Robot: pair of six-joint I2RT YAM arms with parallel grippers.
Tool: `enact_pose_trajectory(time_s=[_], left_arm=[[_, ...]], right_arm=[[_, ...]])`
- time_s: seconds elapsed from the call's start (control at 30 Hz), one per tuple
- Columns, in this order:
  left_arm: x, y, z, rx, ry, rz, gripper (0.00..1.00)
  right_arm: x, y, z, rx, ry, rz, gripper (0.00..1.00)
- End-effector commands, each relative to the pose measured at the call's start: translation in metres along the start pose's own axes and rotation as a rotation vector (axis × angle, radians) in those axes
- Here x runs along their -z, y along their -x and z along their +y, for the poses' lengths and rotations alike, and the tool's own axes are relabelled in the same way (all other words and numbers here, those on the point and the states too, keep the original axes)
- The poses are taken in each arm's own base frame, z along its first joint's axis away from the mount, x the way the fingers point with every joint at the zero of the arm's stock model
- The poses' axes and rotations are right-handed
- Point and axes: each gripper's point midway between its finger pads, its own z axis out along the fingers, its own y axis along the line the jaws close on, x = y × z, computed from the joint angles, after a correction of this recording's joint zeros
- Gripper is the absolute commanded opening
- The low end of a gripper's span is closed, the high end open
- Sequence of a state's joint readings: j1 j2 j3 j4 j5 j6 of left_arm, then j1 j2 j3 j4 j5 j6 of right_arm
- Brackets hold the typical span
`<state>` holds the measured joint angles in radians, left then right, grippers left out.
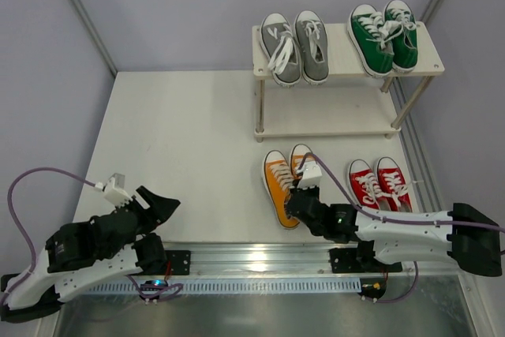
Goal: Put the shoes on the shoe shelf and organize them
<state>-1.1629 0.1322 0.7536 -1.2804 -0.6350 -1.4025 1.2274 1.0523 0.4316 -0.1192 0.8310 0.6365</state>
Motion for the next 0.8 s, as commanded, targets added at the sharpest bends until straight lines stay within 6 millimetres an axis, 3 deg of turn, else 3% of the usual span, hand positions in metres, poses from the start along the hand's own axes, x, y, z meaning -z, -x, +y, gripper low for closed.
enact_pose_trajectory(time_s=[0.0,0.13,0.17,0.23,0.27,0.33,0.43,0.77], left_arm=[[-0.005,0.004,-0.010,0.010,-0.032,-0.031,0.72],[-0.010,0.000,-0.013,-0.015,-0.022,-0.026,0.72],[-0.011,-0.001,-0.014,-0.023,-0.017,-0.024,0.72],[-0.013,-0.003,-0.016,-0.036,-0.011,-0.019,0.71],[-0.014,-0.003,-0.017,-0.043,-0.009,-0.019,0.71],[-0.015,-0.003,-0.020,-0.050,-0.009,-0.020,0.71],[-0.016,-0.001,-0.022,-0.053,-0.008,-0.029,0.71],[-0.016,0.006,-0.020,-0.040,0.014,-0.065,0.71]], right_arm=[[0.001,0.068,-0.020,-0.080,-0.099,-0.232,0.04],[-0.017,0.092,-0.039,-0.078,-0.113,-0.273,0.04],[-0.020,0.106,-0.037,-0.117,-0.094,-0.333,0.04],[-0.029,0.114,-0.041,-0.069,-0.086,-0.377,0.04],[-0.034,0.131,-0.042,-0.102,-0.060,-0.432,0.04],[-0.051,0.135,-0.043,-0.083,-0.053,-0.421,0.04],[-0.067,0.165,-0.040,-0.064,0.002,-0.495,0.04],[-0.096,0.228,-0.051,-0.051,0.015,-0.630,0.04]])
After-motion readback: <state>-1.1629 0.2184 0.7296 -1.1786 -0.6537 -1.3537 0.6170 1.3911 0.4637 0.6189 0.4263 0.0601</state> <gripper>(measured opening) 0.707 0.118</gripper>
